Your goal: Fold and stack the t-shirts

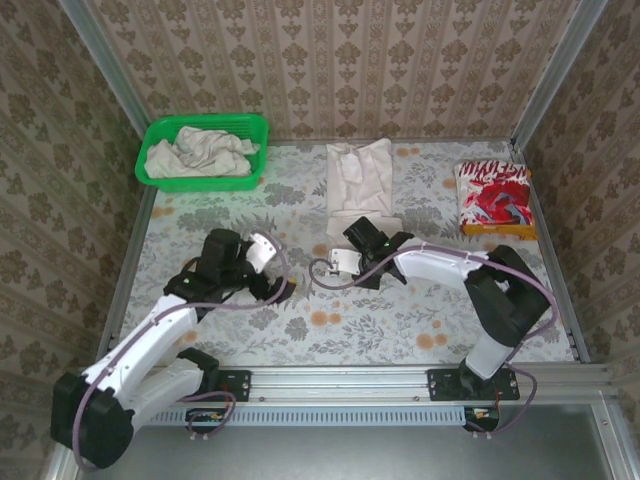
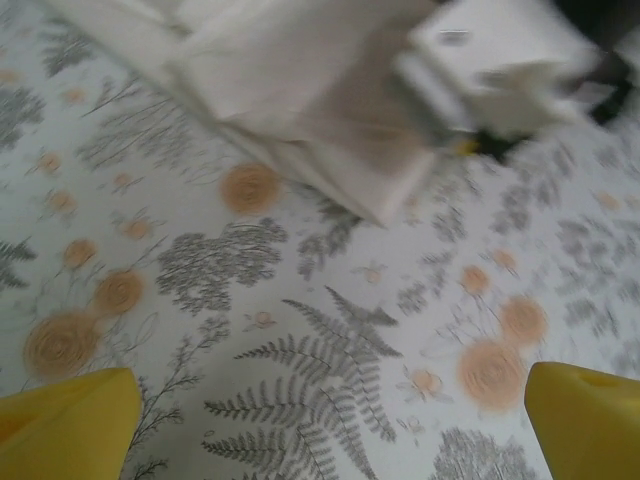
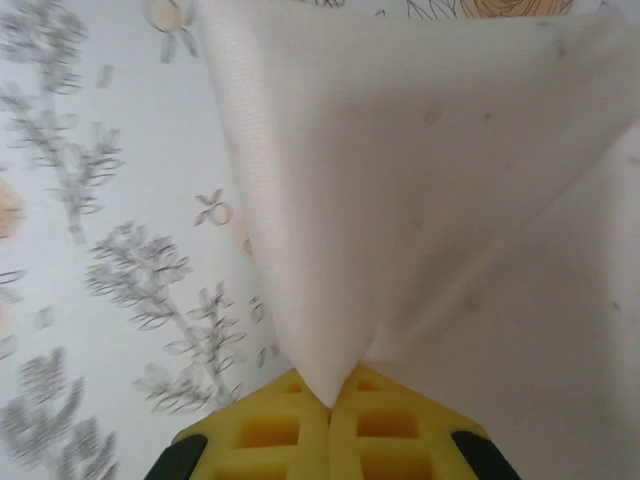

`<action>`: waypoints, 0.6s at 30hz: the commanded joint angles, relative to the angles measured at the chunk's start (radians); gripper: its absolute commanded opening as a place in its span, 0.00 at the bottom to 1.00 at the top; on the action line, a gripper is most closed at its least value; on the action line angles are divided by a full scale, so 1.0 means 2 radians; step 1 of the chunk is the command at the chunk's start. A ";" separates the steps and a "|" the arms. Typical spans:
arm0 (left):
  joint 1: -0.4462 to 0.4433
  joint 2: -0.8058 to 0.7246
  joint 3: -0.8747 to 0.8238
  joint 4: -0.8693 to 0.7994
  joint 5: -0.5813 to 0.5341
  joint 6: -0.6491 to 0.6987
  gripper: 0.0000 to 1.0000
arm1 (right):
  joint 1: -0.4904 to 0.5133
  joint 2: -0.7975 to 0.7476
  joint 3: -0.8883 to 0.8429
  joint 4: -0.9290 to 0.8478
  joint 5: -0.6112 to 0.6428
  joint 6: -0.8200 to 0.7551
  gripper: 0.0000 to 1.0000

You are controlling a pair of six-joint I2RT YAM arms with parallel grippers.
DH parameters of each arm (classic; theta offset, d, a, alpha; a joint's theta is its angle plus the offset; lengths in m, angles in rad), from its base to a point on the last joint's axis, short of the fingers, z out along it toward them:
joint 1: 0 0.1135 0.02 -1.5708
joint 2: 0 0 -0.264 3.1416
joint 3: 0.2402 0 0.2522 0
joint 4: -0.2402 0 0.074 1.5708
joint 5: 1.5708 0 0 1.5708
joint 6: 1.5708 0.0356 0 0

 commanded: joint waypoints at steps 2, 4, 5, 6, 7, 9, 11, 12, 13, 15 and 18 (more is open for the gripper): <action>0.003 0.055 0.022 0.102 -0.055 -0.231 1.00 | 0.009 -0.054 -0.018 -0.042 -0.046 0.038 0.00; 0.002 0.093 0.026 0.141 -0.049 -0.288 1.00 | 0.009 -0.076 -0.023 -0.054 -0.064 0.044 0.00; 0.001 0.113 0.030 0.155 -0.042 -0.307 1.00 | 0.009 -0.085 -0.025 -0.060 -0.070 0.049 0.00; -0.001 0.134 0.037 0.171 -0.034 -0.328 1.00 | 0.009 -0.094 -0.026 -0.066 -0.080 0.053 0.00; -0.005 0.154 0.045 0.181 -0.029 -0.351 0.99 | 0.009 -0.102 -0.027 -0.079 -0.089 0.054 0.00; -0.013 0.194 0.064 0.193 -0.012 -0.386 0.92 | 0.009 -0.114 -0.029 -0.094 -0.100 0.056 0.00; -0.026 0.233 0.090 0.194 0.006 -0.400 0.87 | 0.009 -0.119 -0.032 -0.104 -0.102 0.057 0.00; -0.035 0.255 0.108 0.190 0.012 -0.401 0.84 | 0.009 -0.122 -0.032 -0.108 -0.101 0.056 0.00; -0.043 0.275 0.124 0.188 0.017 -0.399 0.81 | 0.009 -0.124 -0.033 -0.110 -0.101 0.056 0.00; -0.055 0.308 0.153 0.185 0.025 -0.400 0.76 | 0.009 -0.129 -0.035 -0.114 -0.102 0.056 0.00; -0.064 0.353 0.180 0.195 0.032 -0.404 0.65 | 0.009 -0.146 -0.036 -0.124 -0.101 0.053 0.00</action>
